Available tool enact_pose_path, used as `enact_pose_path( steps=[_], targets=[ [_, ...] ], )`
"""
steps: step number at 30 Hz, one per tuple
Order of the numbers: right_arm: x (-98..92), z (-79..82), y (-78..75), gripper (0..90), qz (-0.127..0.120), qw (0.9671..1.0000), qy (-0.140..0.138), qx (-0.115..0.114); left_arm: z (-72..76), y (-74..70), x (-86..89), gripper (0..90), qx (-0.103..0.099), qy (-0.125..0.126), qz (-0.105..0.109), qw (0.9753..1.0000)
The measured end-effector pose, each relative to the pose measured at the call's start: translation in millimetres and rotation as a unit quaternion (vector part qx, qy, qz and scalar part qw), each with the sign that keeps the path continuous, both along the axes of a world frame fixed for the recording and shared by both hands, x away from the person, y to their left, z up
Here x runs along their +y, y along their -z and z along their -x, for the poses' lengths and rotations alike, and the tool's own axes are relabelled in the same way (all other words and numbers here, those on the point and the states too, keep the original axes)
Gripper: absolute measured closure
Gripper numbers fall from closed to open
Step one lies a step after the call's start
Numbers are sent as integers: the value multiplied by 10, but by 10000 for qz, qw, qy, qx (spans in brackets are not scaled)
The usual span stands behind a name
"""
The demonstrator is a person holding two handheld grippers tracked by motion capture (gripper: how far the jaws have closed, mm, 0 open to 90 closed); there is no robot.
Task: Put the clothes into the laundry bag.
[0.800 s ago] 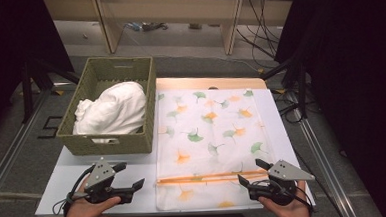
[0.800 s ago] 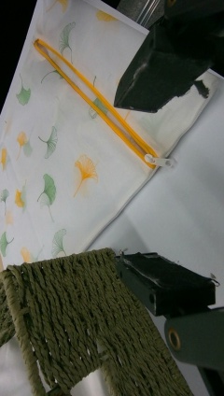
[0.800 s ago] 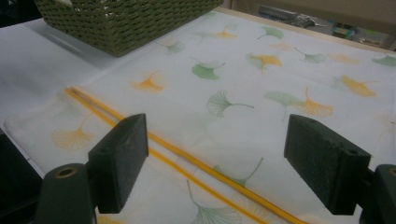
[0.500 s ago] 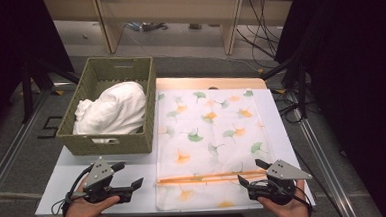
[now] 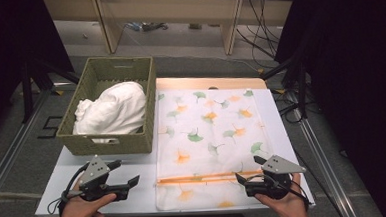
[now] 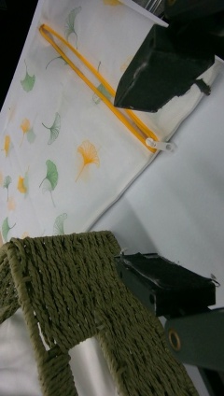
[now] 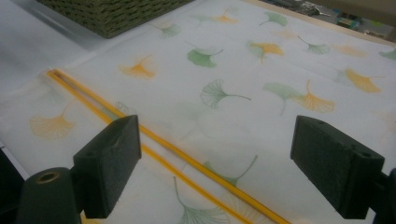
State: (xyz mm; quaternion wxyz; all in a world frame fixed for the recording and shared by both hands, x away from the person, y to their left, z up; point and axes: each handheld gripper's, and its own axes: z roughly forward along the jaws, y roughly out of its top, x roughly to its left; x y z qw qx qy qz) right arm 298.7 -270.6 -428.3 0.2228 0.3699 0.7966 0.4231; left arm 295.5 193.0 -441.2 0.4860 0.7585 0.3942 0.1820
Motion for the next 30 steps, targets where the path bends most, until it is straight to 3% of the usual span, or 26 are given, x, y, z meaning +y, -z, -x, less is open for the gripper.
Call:
enact_pose_path(
  steps=[1, 2, 3, 7, 10, 12, 16, 17, 18, 25, 30],
  targets=[
    [19, 1, 3, 172, 3, 10000, 56, 63, 0, 0, 0, 196, 0, 0, 0, 10000],
    [25, -44, 14, 172, 142, 9998, -59, -88, -13, 4, 24, 196, 3, -19, -44, 10000],
    [25, -44, 14, 172, 142, 9998, -59, -88, -13, 4, 24, 196, 3, -19, -44, 10000],
    [75, -98, 31, 191, 198, 9998, -101, 7, -49, 33, 98, 196, 33, -135, -85, 9999],
    [104, -176, 54, 208, 389, 9991, -153, -19, -66, 45, 140, 197, 84, -270, 10, 9996],
    [146, -252, 86, 243, 468, 9982, -330, 177, -61, 40, 138, 197, 73, -238, -28, 9997],
    [171, -314, 102, 256, 569, 9974, -398, 184, -61, 51, 114, 197, 68, -168, -87, 9998],
    [178, -346, 119, 278, 674, 9963, -506, 157, -57, 46, 112, 197, 58, -180, -106, 9998],
    [201, -384, 155, 299, 856, 9941, -607, 270, -53, 42, 110, 197, 67, -181, -104, 9998],
    [287, -525, 243, 311, 1036, 9911, -699, 453, -25, 38, 87, 198, 99, -154, -100, 9998],
    [376, -600, 318, 302, 1330, 9852, -903, 598, 16, 14, 52, 198, 61, -110, -91, 9999]
  ],
)
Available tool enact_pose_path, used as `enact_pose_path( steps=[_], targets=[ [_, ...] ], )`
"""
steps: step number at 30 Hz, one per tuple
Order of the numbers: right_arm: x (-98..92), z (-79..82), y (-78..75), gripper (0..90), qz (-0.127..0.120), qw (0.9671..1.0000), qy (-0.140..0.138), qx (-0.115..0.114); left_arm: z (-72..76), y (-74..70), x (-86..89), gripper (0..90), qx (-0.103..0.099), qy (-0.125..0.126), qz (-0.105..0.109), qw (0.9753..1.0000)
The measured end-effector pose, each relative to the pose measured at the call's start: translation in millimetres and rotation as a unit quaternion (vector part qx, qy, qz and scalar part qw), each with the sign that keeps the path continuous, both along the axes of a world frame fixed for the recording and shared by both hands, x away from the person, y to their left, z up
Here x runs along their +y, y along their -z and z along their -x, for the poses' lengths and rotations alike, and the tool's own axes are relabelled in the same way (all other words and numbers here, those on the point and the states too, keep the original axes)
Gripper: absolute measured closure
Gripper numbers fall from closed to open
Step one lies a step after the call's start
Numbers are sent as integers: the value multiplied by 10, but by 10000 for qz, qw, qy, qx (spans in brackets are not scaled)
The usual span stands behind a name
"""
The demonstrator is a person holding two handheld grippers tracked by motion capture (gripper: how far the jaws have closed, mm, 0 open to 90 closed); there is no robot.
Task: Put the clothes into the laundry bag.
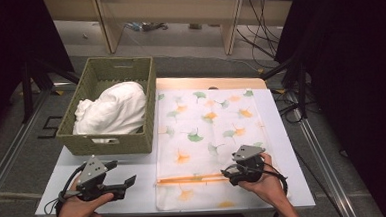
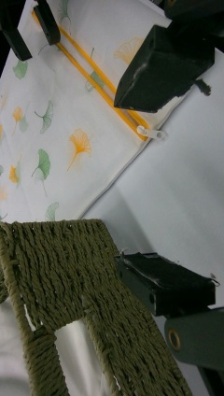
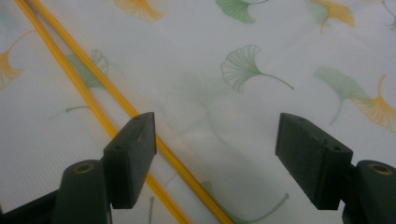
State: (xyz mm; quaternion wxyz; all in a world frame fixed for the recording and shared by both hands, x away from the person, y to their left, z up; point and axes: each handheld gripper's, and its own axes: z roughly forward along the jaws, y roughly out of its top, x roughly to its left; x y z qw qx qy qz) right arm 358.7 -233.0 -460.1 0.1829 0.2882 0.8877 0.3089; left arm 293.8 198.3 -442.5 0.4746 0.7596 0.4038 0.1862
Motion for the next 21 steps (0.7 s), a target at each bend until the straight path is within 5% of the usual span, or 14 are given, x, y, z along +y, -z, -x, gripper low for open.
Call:
enact_pose_path(
  steps=[7, 8, 10, 14, 17, 21],
  targets=[
    [101, -54, 92, 302, 129, 9997, -69, 193, 40, -30, -40, 197, -16, 72, 33, 10000],
    [99, -87, 102, 302, 194, 9995, -221, 67, 58, -40, -60, 198, 9, 49, 75, 10000],
    [121, -80, 111, 300, 236, 9995, -82, 201, 89, -52, -102, 198, 11, 94, 102, 9999],
    [174, -92, 135, 302, 216, 9991, -194, 314, 158, -23, -241, 198, 100, 292, -21, 9995],
    [169, -126, 142, 365, 305, 9982, -269, 432, 186, 8, -346, 201, 85, 536, -199, 9983],
    [147, -178, 143, 541, 372, 9986, -216, 322, 182, 22, -364, 202, 55, 531, -335, 9980]
  ],
)
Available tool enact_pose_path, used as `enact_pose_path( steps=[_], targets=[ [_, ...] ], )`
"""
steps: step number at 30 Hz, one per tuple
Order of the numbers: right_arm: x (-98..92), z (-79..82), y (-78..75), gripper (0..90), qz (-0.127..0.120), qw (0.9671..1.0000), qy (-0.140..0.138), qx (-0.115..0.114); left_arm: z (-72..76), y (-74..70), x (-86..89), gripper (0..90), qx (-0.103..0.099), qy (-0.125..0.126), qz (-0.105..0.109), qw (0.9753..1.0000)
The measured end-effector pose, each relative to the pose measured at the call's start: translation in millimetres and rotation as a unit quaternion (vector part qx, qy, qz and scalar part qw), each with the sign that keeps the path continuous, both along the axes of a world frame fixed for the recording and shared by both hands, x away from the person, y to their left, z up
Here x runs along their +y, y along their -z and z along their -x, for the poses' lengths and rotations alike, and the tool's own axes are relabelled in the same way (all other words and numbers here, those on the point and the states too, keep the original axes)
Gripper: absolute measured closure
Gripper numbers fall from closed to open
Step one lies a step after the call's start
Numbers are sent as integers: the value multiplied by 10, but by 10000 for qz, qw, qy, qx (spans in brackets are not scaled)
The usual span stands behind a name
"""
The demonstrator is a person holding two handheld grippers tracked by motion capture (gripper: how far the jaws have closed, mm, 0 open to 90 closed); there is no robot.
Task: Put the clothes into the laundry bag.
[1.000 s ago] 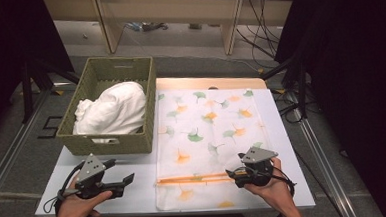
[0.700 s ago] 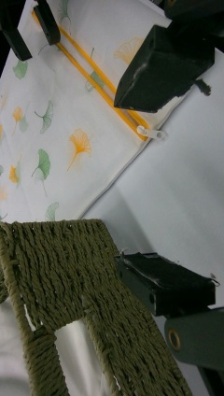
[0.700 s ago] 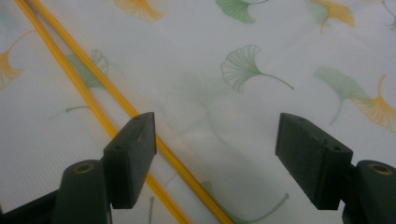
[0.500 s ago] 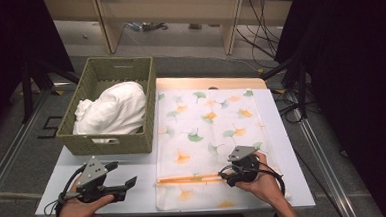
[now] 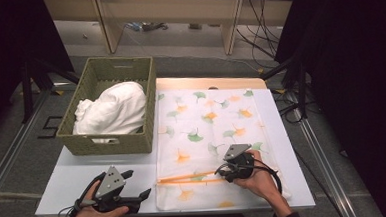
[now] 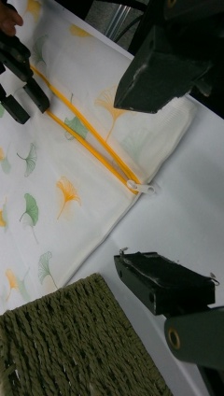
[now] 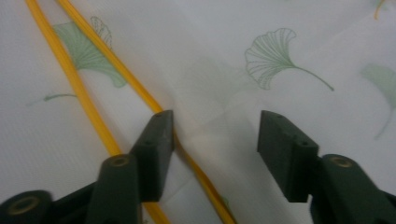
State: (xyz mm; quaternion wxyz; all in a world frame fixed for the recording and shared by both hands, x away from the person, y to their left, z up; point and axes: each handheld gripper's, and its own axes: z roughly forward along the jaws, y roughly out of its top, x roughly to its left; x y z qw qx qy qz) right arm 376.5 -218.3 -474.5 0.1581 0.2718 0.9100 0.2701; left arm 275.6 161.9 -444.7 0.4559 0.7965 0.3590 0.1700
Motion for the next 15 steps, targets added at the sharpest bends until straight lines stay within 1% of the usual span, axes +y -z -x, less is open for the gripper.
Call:
enact_pose_path(
  steps=[1, 2, 3, 4, 5, 6, 7, 9, 12, 13, 14, 15],
  targets=[
    [-10, -15, -18, 579, 59, 10000, -31, 29, -11, 4, 17, 202, -6, -33, -7, 10000],
    [-5, -21, -12, 611, -18, 10000, 39, -5, -23, 10, 33, 202, 22, -75, 21, 10000],
    [-9, -34, -19, 636, 19, 10000, 19, -83, -32, 13, 47, 203, 28, -128, 53, 9999],
    [-8, -41, -24, 649, 19, 10000, 51, -71, -35, 11, 57, 205, 34, -188, 70, 9998],
    [-5, -50, -28, 656, 27, 10000, 33, -62, -37, 12, 59, 205, 18, -203, 104, 9997],
    [-1, -54, -28, 658, 41, 10000, -5, -63, -36, 7, 69, 205, 19, -176, 55, 9998],
    [6, -58, -22, 658, -1, 10000, -13, -27, -37, 7, 70, 205, 27, -142, 62, 9999],
    [13, -63, -15, 652, 28, 10000, -42, -6, -34, 9, 59, 205, 19, -153, 36, 9999],
    [12, -95, 2, 646, -18, 10000, -35, 24, -33, 10, 54, 205, 23, -130, 22, 9999],
    [13, -102, -8, 659, -32, 9999, 55, 103, -35, 9, 53, 205, 17, -131, 19, 9999],
    [17, -108, -6, 678, -76, 9998, 95, 134, -36, 10, 51, 205, 31, -143, 37, 9999],
    [10, -127, -17, 703, -61, 9997, 65, 242, -40, 10, 52, 205, 7, -143, 43, 9999]
  ],
)
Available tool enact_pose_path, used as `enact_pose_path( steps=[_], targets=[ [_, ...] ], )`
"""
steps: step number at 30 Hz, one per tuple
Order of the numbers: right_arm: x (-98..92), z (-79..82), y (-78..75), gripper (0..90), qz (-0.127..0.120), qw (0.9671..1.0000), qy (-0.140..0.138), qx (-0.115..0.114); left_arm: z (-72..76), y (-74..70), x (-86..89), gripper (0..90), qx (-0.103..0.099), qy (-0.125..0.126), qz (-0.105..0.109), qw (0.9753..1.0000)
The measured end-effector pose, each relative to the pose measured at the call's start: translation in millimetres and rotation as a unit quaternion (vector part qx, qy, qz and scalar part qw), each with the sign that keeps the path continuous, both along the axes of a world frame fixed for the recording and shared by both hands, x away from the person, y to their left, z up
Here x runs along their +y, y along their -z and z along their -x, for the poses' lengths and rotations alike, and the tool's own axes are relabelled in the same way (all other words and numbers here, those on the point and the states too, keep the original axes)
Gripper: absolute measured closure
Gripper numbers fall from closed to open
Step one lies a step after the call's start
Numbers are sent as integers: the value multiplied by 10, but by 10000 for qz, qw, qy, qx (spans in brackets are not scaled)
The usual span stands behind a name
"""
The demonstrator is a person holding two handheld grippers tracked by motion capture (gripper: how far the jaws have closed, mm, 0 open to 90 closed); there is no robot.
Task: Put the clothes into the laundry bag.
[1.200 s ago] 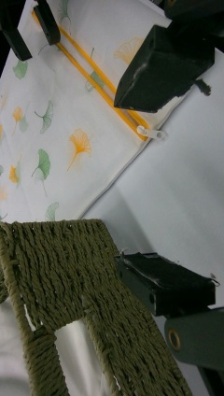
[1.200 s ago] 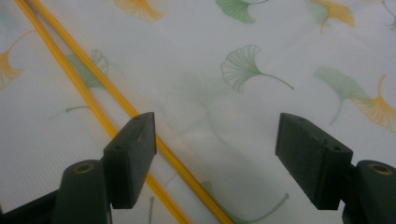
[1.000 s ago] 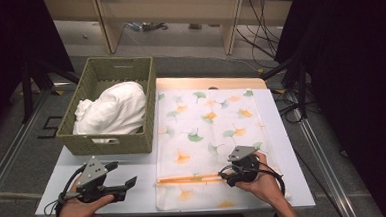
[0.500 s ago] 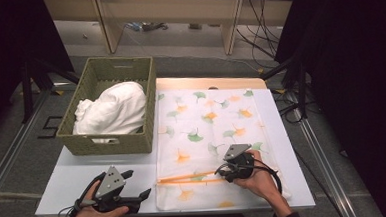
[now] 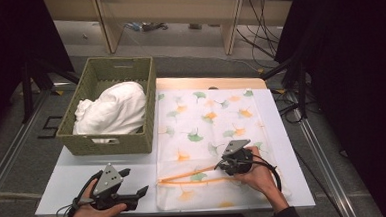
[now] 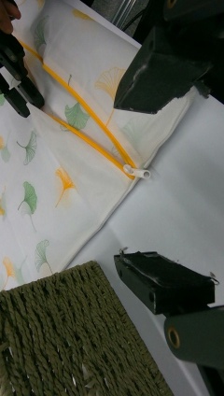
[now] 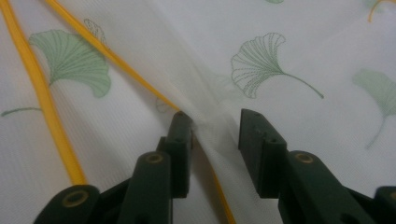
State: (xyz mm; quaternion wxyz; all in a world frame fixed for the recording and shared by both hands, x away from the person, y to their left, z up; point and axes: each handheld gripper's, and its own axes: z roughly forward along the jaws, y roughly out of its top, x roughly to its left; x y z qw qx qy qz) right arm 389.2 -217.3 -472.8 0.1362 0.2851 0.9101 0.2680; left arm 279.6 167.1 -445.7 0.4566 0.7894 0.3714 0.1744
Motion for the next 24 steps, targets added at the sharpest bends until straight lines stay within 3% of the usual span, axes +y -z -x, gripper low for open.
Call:
enact_pose_path(
  steps=[1, 7, 12, 13, 14, 18, 19, 24],
  targets=[
    [8, -12, 9, 732, -89, 10000, 2, 41, -7, -5, 10, 205, -12, 21, -42, 10000],
    [4, -69, 10, 872, -63, 9999, -87, 23, -81, -69, 7, 210, -96, 1, 106, 9999],
    [43, -58, -32, 884, 49, 9999, -76, -90, -193, -175, 76, 210, -149, 38, -3, 9999],
    [53, -50, -52, 885, 63, 9998, -86, -145, -213, -194, 88, 210, -131, 23, -34, 9999],
    [52, -57, -65, 885, 127, 9991, -209, -352, -235, -217, 105, 211, -104, 15, -59, 9999],
    [63, -42, -150, 885, 21, 9989, -132, -449, -331, -341, 197, 212, -81, -49, 44, 9999],
    [55, -55, -170, 885, 65, 9982, -220, -558, -359, -366, 214, 212, -84, -148, 127, 9998],
    [56, -49, -313, 892, 37, 9972, -246, -712, -570, -464, 279, 214, -33, -285, 128, 9995]
  ],
)
